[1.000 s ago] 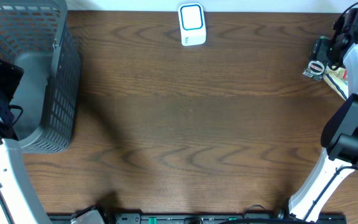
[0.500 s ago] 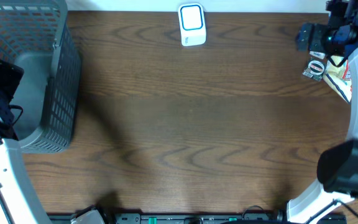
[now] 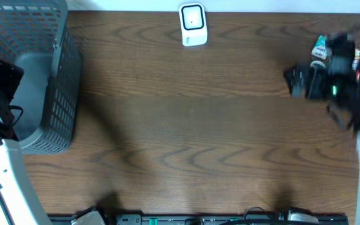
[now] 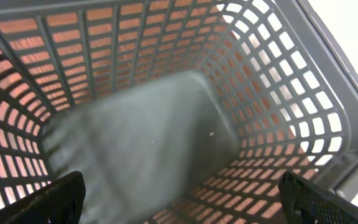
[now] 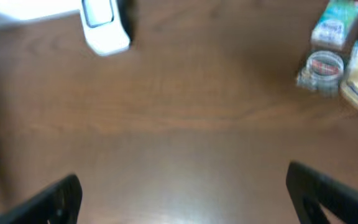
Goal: Scan the item barcode
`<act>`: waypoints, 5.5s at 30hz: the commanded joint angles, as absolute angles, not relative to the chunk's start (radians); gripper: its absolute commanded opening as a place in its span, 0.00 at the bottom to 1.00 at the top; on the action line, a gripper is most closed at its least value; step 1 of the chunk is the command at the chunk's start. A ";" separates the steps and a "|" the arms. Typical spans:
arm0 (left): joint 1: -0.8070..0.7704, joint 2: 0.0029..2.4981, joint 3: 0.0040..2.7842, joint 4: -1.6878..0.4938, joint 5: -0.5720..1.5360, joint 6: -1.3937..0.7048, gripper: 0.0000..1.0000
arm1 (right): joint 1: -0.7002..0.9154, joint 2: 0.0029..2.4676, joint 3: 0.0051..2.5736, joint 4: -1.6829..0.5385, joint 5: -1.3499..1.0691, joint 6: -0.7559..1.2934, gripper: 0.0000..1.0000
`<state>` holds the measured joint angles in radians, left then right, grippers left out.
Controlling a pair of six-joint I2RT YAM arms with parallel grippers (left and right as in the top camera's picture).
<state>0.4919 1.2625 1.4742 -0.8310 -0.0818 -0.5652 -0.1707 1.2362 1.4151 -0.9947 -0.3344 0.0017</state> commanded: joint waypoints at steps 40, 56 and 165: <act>0.494 1.267 1.477 -0.830 -0.091 -0.567 0.98 | -0.140 0.555 0.421 -0.368 -0.343 0.017 0.99; 0.494 1.267 1.477 -0.830 -0.091 -0.567 0.98 | -0.056 0.155 0.086 -0.063 -0.320 -0.102 0.99; 0.494 1.267 1.477 -0.830 -0.091 -0.567 0.98 | -0.014 0.005 0.006 -0.072 -0.062 0.014 0.99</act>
